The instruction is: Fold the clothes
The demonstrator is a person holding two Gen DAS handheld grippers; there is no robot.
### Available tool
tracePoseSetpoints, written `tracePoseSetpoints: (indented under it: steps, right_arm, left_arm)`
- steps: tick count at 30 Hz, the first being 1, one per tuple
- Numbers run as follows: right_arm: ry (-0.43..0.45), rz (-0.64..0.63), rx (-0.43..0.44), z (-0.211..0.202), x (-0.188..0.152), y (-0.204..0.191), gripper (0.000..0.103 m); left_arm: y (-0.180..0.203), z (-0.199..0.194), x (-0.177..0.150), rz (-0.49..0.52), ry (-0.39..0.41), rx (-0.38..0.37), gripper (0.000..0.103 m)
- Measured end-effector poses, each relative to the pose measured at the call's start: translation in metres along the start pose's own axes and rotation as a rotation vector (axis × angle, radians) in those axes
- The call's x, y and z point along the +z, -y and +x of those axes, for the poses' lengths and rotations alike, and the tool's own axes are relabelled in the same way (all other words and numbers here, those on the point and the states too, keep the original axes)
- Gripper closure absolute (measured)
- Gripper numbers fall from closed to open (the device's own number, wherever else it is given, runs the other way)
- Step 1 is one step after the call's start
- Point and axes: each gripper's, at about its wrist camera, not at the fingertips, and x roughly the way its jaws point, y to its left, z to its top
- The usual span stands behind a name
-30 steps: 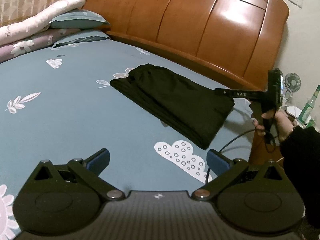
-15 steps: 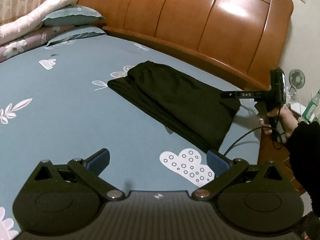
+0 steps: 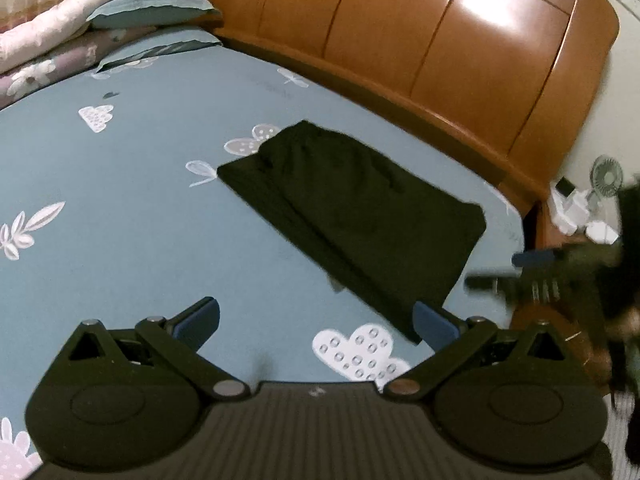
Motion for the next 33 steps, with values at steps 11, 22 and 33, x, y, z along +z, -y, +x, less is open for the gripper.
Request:
tracePoseSetpoints:
  steps: [11,22,33]
  right_arm:
    - [-0.037,0.049,-0.047,-0.041,-0.007,-0.037,0.0]
    - [-0.047,0.111,-0.094,-0.044,-0.008,-0.024,0.0]
    - [-0.045,0.098,-0.096,-0.038,0.0,-0.025,0.0]
  left_arm:
    - [0.024,-0.015,0.015,0.058,-0.057,0.018,0.001]
    - [0.04,-0.004,0.023,0.099,-0.12,0.013,0.001]
    - [0.035,0.008,0.024,0.06,-0.185,0.021,0.001]
